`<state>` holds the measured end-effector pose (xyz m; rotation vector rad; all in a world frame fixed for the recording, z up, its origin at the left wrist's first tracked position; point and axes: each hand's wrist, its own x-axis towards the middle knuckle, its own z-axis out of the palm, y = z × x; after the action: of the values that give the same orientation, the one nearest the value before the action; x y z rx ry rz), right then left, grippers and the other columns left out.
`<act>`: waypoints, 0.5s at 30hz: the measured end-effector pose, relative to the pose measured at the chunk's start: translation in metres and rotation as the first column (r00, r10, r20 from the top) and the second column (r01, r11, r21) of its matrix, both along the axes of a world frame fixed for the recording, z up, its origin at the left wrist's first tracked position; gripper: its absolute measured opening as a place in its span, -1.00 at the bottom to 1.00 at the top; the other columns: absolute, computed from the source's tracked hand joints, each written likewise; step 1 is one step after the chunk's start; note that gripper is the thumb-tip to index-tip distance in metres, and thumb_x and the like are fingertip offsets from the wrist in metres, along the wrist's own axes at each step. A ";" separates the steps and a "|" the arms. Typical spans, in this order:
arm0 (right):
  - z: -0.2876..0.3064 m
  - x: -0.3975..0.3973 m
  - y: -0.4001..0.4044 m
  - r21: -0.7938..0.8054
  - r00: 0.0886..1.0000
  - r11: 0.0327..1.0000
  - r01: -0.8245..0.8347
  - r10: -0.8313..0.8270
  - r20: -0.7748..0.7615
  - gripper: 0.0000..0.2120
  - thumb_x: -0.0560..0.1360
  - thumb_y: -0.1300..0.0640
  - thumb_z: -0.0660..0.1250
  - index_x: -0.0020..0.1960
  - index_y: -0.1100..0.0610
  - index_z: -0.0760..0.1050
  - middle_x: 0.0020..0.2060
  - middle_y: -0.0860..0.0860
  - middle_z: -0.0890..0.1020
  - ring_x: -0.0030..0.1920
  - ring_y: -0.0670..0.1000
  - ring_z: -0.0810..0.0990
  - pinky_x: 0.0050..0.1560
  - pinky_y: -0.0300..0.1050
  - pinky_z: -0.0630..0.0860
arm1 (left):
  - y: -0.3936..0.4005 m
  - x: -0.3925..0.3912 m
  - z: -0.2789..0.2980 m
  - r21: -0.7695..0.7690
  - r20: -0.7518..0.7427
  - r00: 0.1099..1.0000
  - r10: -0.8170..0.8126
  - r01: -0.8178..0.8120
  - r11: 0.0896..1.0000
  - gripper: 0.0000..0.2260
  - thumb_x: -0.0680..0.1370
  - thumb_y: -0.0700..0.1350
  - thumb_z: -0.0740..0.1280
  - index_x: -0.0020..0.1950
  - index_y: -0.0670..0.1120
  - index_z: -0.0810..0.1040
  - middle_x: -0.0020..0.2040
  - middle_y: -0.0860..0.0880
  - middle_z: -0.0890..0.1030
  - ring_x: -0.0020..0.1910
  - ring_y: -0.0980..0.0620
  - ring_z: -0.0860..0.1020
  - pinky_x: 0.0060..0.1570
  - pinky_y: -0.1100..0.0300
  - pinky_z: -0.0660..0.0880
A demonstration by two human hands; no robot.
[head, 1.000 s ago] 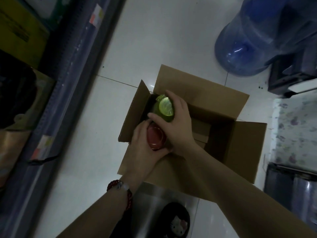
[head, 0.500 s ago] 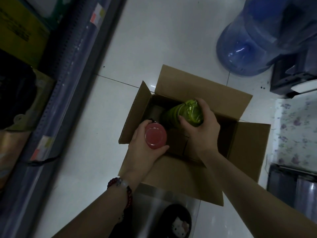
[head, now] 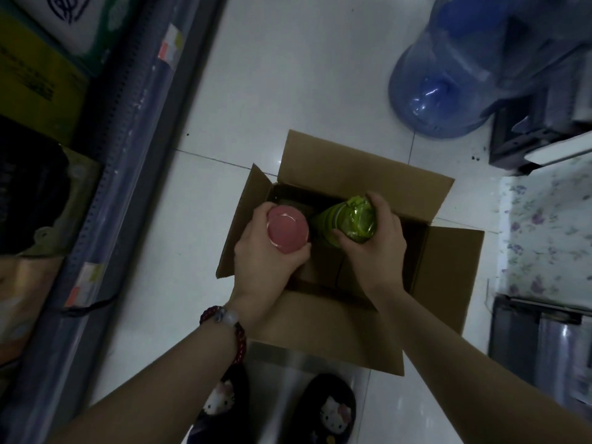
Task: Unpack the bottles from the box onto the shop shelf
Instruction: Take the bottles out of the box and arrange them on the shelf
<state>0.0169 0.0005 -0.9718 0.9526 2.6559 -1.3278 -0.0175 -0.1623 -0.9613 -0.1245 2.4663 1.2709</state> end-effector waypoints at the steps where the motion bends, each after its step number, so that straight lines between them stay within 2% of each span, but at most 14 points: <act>1: 0.008 0.003 0.002 -0.004 1.000 1.000 0.005 -0.005 0.005 -0.27 0.37 0.16 0.51 0.44 -0.04 0.26 0.32 0.02 0.41 0.22 -0.13 0.36 0.03 -0.50 0.24 | 0.002 -0.002 0.010 0.009 -0.005 1.000 -0.004 0.004 1.000 -0.28 0.27 0.02 0.56 0.35 0.05 0.32 0.23 0.02 0.50 0.10 0.10 0.47 0.04 0.26 0.48; 2: 0.018 0.007 0.004 -0.013 1.000 1.000 0.005 -0.005 0.013 -0.26 0.37 0.17 0.51 0.45 -0.04 0.26 0.33 0.01 0.40 0.21 -0.15 0.34 0.03 -0.49 0.25 | 0.005 -0.005 0.022 0.016 -0.009 1.000 -0.005 0.005 1.000 -0.28 0.27 0.02 0.56 0.36 0.05 0.31 0.22 0.03 0.49 0.11 0.10 0.46 0.04 0.26 0.48; 4: 0.042 0.012 0.011 -0.025 1.000 1.000 0.013 -0.012 0.021 -0.23 0.36 0.16 0.52 0.46 -0.04 0.24 0.33 0.00 0.42 0.22 -0.16 0.35 0.15 -0.36 0.34 | 0.011 -0.010 0.049 0.025 -0.017 1.000 -0.006 0.007 1.000 -0.27 0.27 0.03 0.57 0.35 0.06 0.31 0.18 0.08 0.48 0.10 0.11 0.45 0.03 0.26 0.46; 6: 0.071 0.014 0.020 -0.031 1.000 0.999 0.029 -0.029 0.011 -0.22 0.34 0.13 0.54 0.45 -0.03 0.23 0.30 -0.02 0.46 0.25 -0.09 0.43 0.24 -0.16 0.43 | 0.019 -0.016 0.079 0.031 -0.009 1.000 0.001 0.000 1.000 -0.24 0.25 0.02 0.57 0.35 0.06 0.28 0.12 0.11 0.44 0.06 0.11 0.45 0.02 0.26 0.44; 8: 0.107 0.014 0.031 -0.049 0.998 0.997 0.058 -0.059 -0.011 -0.25 0.30 0.12 0.57 0.39 -0.01 0.27 0.23 -0.01 0.53 0.21 -0.01 0.51 0.22 -0.07 0.50 | 0.029 -0.022 0.110 0.043 0.015 1.000 0.011 -0.011 0.999 -0.20 0.23 0.00 0.59 0.35 0.04 0.23 0.13 0.07 0.46 0.05 0.06 0.48 -0.02 0.24 0.46; 11: 0.165 0.010 0.045 -0.063 0.995 0.995 0.082 -0.085 -0.048 -0.36 0.27 0.10 0.58 0.21 -0.07 0.30 0.04 -0.06 0.57 0.03 -0.05 0.55 -0.02 -0.33 0.47 | 0.047 -0.029 0.161 0.045 0.038 0.999 -0.012 0.011 0.999 -0.25 0.23 0.02 0.58 0.29 0.01 0.24 0.11 0.02 0.49 0.00 0.03 0.51 -0.11 0.24 0.47; 15: 0.238 0.007 0.066 -0.021 0.990 0.995 0.094 -0.096 -0.104 -0.35 0.25 0.05 0.58 0.23 -0.03 0.33 -0.03 -0.10 0.55 -0.04 -0.09 0.53 -0.10 -0.36 0.40 | 0.069 -0.036 0.235 0.042 -0.004 0.997 -0.081 0.081 0.996 -0.33 0.22 0.04 0.58 0.15 0.11 0.23 0.00 0.07 0.47 -0.08 0.03 0.52 -0.14 0.23 0.51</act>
<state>0.0235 0.0667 -0.7340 1.0480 2.7022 -1.4554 -0.0534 -0.0937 -0.7261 -0.0117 2.4186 1.2882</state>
